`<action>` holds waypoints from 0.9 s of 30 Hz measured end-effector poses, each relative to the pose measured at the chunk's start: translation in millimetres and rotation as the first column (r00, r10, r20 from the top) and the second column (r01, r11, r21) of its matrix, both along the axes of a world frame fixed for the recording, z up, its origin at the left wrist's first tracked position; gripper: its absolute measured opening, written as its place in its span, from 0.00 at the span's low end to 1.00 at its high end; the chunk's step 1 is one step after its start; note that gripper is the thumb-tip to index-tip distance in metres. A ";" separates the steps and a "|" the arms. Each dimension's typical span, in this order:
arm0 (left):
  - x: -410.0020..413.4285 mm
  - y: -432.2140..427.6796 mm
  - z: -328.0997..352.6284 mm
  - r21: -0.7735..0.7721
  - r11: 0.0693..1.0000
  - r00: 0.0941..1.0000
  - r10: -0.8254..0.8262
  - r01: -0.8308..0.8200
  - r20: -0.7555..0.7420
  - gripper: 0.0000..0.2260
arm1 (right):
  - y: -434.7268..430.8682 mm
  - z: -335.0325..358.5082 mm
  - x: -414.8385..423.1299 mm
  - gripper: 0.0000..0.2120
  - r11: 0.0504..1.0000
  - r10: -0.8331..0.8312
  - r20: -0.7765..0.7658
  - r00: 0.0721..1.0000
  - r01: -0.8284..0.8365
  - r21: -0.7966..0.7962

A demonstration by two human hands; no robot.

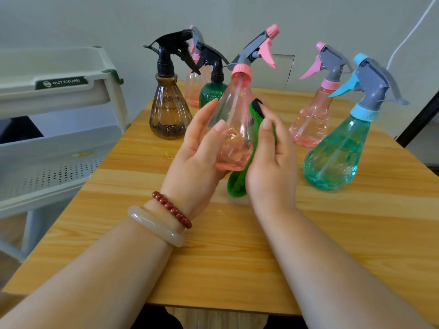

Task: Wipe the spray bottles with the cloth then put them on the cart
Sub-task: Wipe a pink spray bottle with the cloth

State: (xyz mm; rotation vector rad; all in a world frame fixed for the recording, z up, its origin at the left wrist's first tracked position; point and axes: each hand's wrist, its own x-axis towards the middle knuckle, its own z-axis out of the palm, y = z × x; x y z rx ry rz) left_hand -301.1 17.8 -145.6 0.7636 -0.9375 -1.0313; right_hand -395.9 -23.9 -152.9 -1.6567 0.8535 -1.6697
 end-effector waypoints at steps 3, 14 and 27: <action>-1.8 -0.5 -0.8 0.001 0.999 0.999 0.045 -0.045 0.012 0.23 | 3.4 1.9 -1.4 0.15 0.996 0.016 0.006 1.000 -0.015 -0.086; 0.3 0.2 1.8 -0.034 0.997 0.997 0.068 -0.066 0.033 0.18 | -0.7 0.5 -2.2 0.20 0.991 0.067 0.089 0.994 -0.077 0.111; -0.4 0.7 -5.4 -0.054 0.984 0.931 0.176 -0.167 0.320 0.24 | -0.9 2.7 -8.1 0.15 0.974 0.003 -0.094 0.996 -0.024 -0.226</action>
